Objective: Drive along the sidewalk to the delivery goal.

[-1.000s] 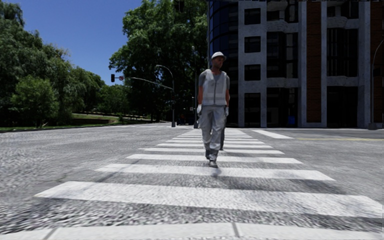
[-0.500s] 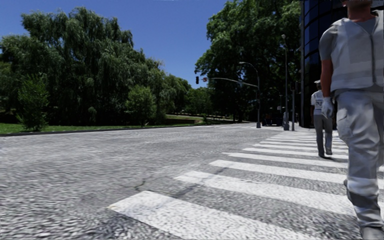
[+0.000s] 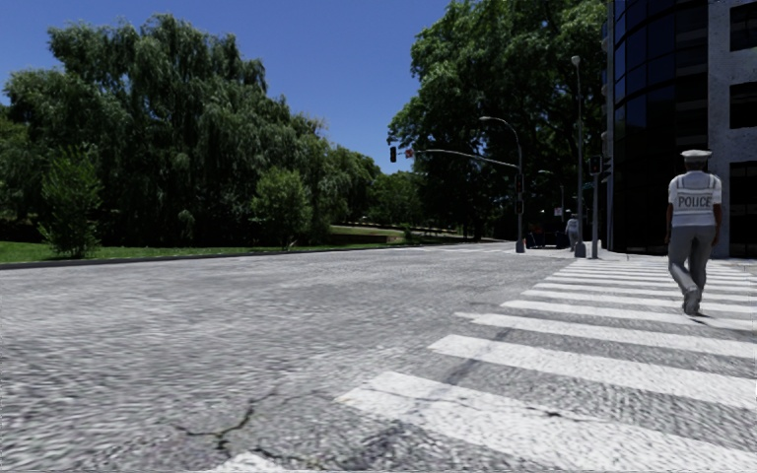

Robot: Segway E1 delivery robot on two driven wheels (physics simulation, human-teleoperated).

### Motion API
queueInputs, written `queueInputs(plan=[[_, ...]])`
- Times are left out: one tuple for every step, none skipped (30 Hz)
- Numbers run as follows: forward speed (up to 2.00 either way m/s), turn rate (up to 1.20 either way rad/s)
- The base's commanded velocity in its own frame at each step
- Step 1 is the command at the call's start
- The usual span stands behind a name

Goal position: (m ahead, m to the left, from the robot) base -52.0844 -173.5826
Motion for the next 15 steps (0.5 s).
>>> queueInputs(plan=[[1.29,-0.77],[1.27,-0.8],[1.27,-0.82],[1.27,-0.82],[1.26,-0.83],[1.25,-0.84],[1.25,-0.84],[1.25,-0.85],[1.25,-0.85],[1.25,-0.85],[1.25,-0.85],[1.25,-0.85],[1.25,-0.85],[1.25,-0.85],[1.25,-0.85]])
